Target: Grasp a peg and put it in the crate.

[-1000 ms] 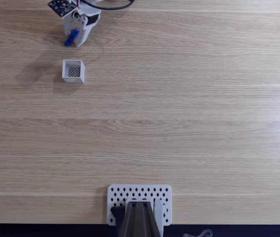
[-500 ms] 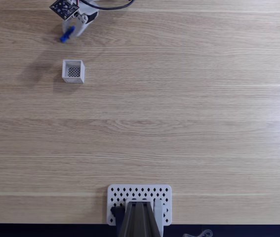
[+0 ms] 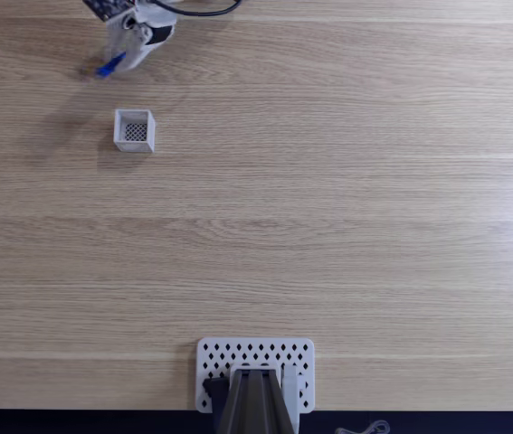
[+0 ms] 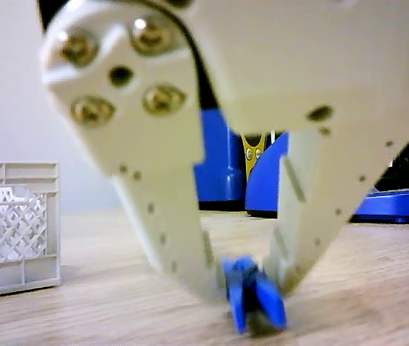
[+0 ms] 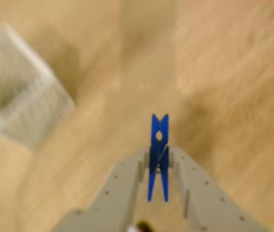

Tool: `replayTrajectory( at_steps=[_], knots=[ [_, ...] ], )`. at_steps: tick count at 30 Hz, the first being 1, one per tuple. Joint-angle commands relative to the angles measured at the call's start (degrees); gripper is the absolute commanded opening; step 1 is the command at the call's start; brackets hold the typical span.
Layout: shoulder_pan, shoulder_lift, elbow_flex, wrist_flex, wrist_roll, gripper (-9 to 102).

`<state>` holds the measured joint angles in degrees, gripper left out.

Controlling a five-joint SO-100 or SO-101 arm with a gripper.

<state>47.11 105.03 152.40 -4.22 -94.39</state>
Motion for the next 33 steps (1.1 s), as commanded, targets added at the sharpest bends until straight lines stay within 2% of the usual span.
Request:
replayTrajectory(
  at_steps=[1, 8, 13, 18, 33],
  knots=[
    [-2.11, 2.81, -4.66, -13.71, 8.09, 0],
    [-8.09, 1.93, 0.62, -38.76, 14.59, 0],
    [-12.92, 0.79, 6.06, -49.04, 15.03, 0],
    [-15.64, -4.39, 6.68, -50.62, 14.68, 0],
    [-16.08, -16.00, -0.35, -50.36, 14.85, 0]
  ],
)
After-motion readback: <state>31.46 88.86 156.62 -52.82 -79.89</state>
